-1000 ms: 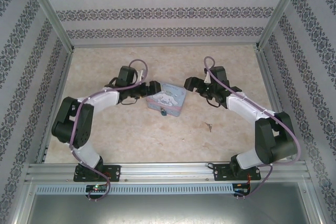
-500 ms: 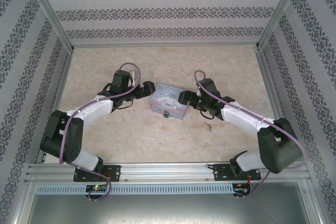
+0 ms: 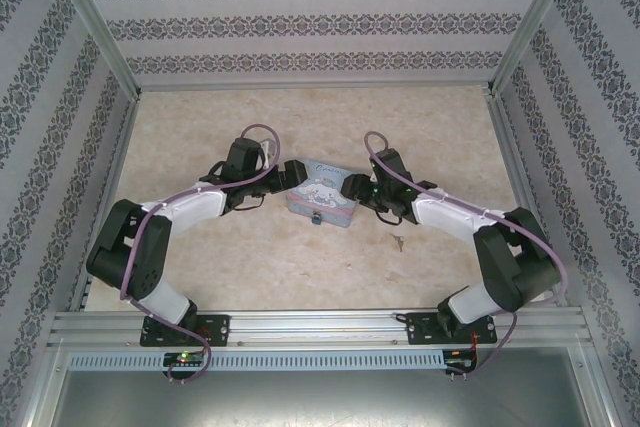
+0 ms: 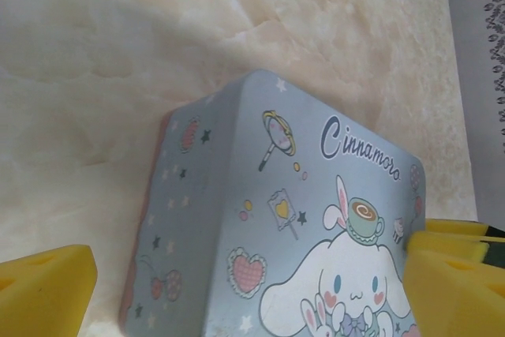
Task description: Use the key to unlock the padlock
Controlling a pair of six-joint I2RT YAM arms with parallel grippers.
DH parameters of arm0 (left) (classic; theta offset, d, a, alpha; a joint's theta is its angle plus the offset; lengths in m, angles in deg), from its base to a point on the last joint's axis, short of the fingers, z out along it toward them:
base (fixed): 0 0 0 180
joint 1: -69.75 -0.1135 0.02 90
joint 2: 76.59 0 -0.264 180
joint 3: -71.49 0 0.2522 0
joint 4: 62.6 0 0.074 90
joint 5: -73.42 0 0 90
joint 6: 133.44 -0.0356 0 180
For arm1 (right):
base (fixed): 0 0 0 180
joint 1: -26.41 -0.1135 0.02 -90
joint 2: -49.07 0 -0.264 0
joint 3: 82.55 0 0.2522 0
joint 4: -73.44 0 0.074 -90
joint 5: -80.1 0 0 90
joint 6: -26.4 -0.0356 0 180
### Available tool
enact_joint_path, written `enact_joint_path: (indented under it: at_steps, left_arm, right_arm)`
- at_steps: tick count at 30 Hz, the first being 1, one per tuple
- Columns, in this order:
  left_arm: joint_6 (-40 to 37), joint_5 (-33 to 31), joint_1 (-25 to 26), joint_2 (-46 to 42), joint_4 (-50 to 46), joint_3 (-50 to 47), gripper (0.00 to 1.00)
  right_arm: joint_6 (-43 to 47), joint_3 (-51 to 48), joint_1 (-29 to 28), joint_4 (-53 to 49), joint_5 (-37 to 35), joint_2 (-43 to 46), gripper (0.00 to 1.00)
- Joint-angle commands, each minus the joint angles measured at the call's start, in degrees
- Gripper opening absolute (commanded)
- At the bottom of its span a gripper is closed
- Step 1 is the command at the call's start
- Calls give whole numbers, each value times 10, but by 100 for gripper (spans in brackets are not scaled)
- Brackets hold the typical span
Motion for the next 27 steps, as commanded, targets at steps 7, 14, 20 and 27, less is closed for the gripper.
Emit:
enact_joint_path:
  at_steps: [7, 14, 20, 27]
  left_arm:
    - [34, 7, 15, 34, 61, 7, 100]
    - [34, -2, 15, 44, 59, 20, 100]
    - [34, -8, 15, 52, 58, 29, 100]
    - [33, -14, 15, 60, 58, 34, 100]
  right_arm:
    - [-4, 75, 5, 18, 22, -62, 50]
    - [-15, 115, 8, 27, 42, -108, 49]
    - [-22, 137, 9, 30, 52, -131, 49]
    - [-21, 129, 22, 28, 53, -117, 65]
